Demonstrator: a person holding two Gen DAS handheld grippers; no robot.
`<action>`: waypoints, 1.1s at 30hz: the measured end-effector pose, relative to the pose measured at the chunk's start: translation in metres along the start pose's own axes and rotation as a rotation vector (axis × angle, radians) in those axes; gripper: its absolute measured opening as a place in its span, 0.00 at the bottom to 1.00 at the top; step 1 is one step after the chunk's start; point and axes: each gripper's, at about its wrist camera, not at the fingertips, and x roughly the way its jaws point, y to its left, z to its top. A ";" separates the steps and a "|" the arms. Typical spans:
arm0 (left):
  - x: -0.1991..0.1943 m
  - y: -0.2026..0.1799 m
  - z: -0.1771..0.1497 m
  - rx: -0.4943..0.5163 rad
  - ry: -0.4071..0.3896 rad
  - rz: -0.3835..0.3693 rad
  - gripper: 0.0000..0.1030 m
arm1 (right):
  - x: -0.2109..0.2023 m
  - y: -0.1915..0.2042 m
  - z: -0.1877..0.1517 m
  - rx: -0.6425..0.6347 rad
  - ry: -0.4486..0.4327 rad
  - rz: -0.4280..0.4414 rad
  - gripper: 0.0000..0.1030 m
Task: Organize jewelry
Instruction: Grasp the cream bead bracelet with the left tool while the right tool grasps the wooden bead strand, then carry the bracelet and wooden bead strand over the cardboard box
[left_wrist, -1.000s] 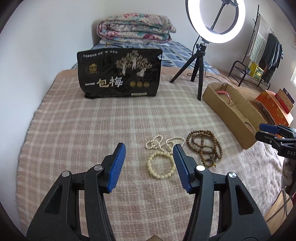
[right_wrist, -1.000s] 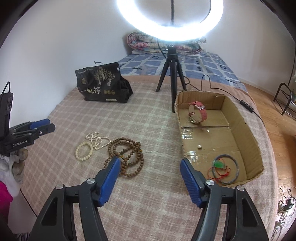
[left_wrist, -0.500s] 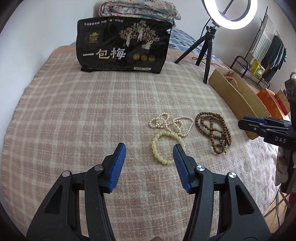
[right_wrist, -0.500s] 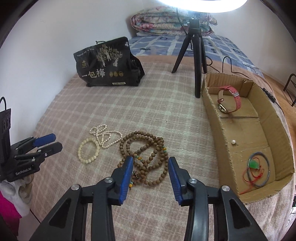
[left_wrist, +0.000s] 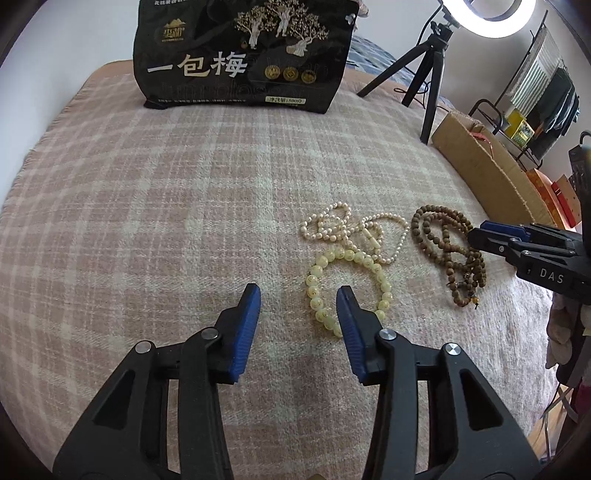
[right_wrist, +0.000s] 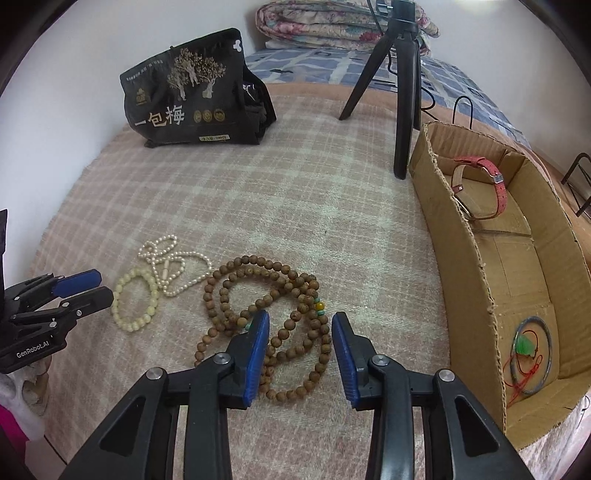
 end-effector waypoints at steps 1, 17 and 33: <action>0.002 -0.001 0.000 0.004 0.003 0.003 0.42 | 0.002 0.000 0.001 -0.001 0.000 -0.002 0.35; 0.020 -0.023 -0.003 0.120 -0.048 0.100 0.35 | 0.029 0.004 0.003 -0.046 0.025 -0.037 0.32; 0.016 -0.031 0.000 0.099 -0.064 0.092 0.05 | 0.022 0.009 -0.001 -0.069 0.001 -0.007 0.04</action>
